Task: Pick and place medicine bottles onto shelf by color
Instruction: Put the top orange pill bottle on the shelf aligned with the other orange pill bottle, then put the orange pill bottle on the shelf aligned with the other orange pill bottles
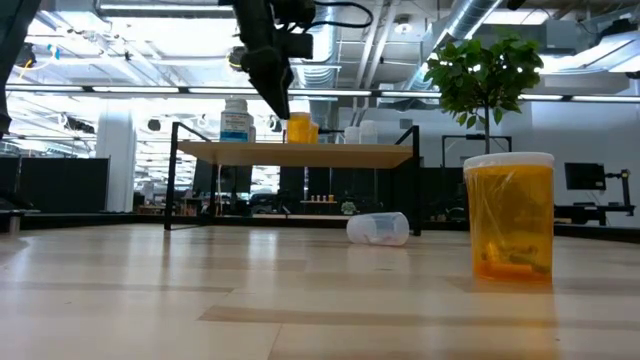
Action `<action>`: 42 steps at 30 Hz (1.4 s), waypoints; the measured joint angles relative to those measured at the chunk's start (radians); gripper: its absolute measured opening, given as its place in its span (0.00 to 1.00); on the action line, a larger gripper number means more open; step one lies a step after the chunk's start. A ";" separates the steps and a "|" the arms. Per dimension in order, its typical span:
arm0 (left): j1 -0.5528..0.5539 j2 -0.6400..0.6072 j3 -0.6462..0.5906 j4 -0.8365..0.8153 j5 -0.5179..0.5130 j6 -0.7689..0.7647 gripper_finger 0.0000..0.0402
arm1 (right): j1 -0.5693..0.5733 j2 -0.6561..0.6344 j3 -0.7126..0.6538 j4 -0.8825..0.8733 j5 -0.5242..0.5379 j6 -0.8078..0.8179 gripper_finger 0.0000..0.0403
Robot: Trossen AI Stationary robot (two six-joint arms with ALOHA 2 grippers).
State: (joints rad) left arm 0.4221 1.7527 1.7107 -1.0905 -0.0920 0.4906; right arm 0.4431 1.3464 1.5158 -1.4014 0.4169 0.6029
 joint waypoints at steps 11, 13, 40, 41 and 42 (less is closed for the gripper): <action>0.001 0.067 0.001 0.061 0.008 0.015 0.58 | 0.000 0.000 0.000 0.003 0.000 0.002 0.17; 0.001 0.068 0.001 0.050 0.008 0.021 0.58 | 0.000 0.000 0.000 0.004 0.000 0.002 0.17; -0.083 -0.186 -0.021 -0.480 0.383 -0.147 0.58 | 0.002 0.084 0.000 0.171 -0.088 0.073 0.18; -0.083 -0.221 -0.066 -0.473 0.410 -0.142 0.58 | 0.000 0.106 0.000 0.170 -0.121 0.073 0.19; -0.083 -0.261 -0.118 -0.478 0.429 -0.140 0.58 | -0.005 0.125 0.000 0.171 -0.148 0.074 0.20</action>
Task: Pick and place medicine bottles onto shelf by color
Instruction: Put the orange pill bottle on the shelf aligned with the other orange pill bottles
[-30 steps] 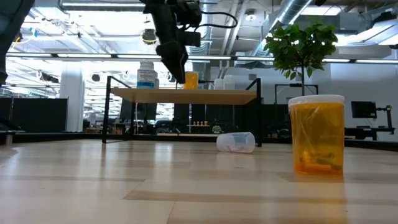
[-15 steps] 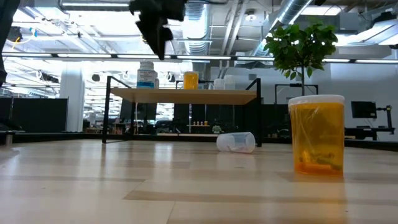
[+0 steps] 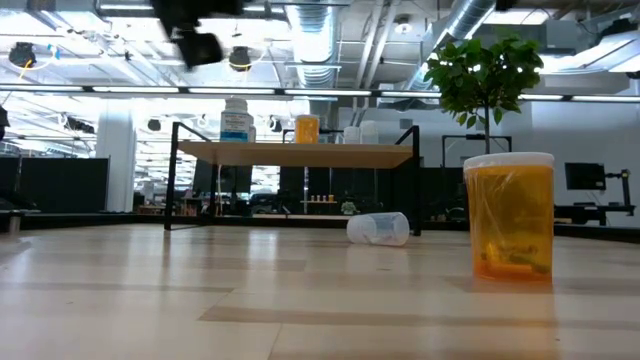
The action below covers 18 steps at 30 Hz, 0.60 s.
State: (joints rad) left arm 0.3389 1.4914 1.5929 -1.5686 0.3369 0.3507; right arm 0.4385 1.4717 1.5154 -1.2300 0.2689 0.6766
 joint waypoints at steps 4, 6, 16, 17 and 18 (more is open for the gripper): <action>-0.003 -0.172 -0.200 -0.003 0.050 -0.028 0.58 | -0.017 0.097 0.001 0.017 -0.072 -0.001 0.32; -0.005 -0.263 -0.289 0.022 0.080 -0.080 0.58 | -0.029 0.149 0.001 0.036 -0.086 -0.003 0.41; -0.053 -0.612 -0.517 0.226 0.108 -0.246 0.58 | -0.067 0.384 0.025 0.045 -0.269 -0.098 0.73; -0.058 -0.630 -0.523 0.249 0.106 -0.255 0.58 | -0.071 0.405 0.040 0.041 -0.317 -0.099 0.73; -0.060 -0.646 -0.529 0.273 0.102 -0.257 0.58 | -0.077 0.422 0.055 0.027 -0.366 -0.099 0.73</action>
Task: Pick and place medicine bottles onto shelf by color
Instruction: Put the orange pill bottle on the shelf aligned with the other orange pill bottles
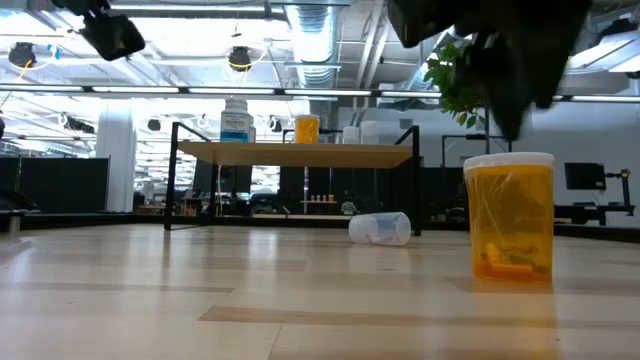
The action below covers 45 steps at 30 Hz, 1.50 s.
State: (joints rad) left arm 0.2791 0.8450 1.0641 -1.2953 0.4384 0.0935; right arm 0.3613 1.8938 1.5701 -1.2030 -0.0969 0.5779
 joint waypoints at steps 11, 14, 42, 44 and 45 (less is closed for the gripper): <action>-0.001 -0.033 -0.004 0.141 -0.036 0.046 0.58 | 0.035 0.058 0.104 -0.006 -0.038 0.018 0.72; -0.001 -0.037 -0.004 0.134 -0.087 0.100 0.58 | 0.076 0.058 0.104 0.023 0.015 0.024 0.72; -0.001 -0.272 -0.103 0.192 -0.164 0.043 0.58 | 0.115 0.058 0.086 0.090 0.155 0.034 0.72; -0.001 -0.271 -0.103 0.194 -0.164 0.043 0.58 | 0.123 0.058 0.086 0.091 0.180 0.030 0.72; -0.001 -0.271 -0.103 0.196 -0.164 0.043 0.58 | 0.127 0.058 0.086 0.090 0.184 0.025 0.72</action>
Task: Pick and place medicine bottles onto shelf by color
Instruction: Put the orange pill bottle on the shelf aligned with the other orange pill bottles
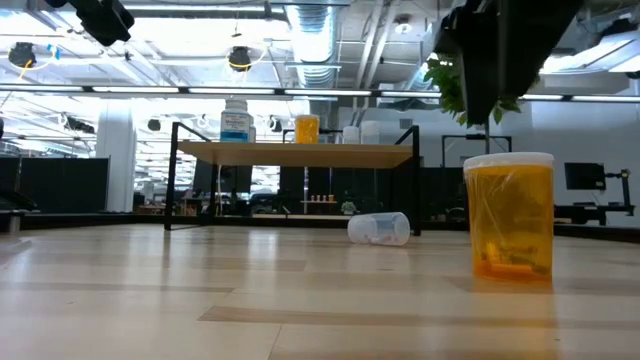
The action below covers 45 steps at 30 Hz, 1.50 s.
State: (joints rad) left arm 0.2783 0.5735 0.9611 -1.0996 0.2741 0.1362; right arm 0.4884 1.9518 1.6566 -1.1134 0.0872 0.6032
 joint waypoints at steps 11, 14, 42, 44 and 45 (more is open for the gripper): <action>0.000 0.000 0.000 0.020 -0.001 -0.001 0.58 | 0.033 0.056 -0.001 -0.010 0.049 -0.009 0.72; 0.000 0.002 0.000 0.024 -0.001 -0.001 0.58 | 0.033 0.065 0.000 -0.007 0.049 -0.010 0.72; 0.000 0.003 0.000 0.021 -0.001 -0.001 0.58 | 0.026 0.066 -0.076 0.091 0.043 -0.028 0.72; 0.000 0.003 0.000 0.021 -0.001 -0.003 0.58 | 0.021 0.066 -0.076 0.099 0.044 -0.042 0.72; 0.000 0.003 0.000 0.021 -0.001 -0.003 0.58 | 0.019 0.066 -0.076 0.107 0.044 -0.045 0.72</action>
State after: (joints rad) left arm 0.2783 0.5762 0.9611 -1.0782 0.2729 0.1333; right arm 0.5076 2.0175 1.5810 -1.0068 0.1309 0.5585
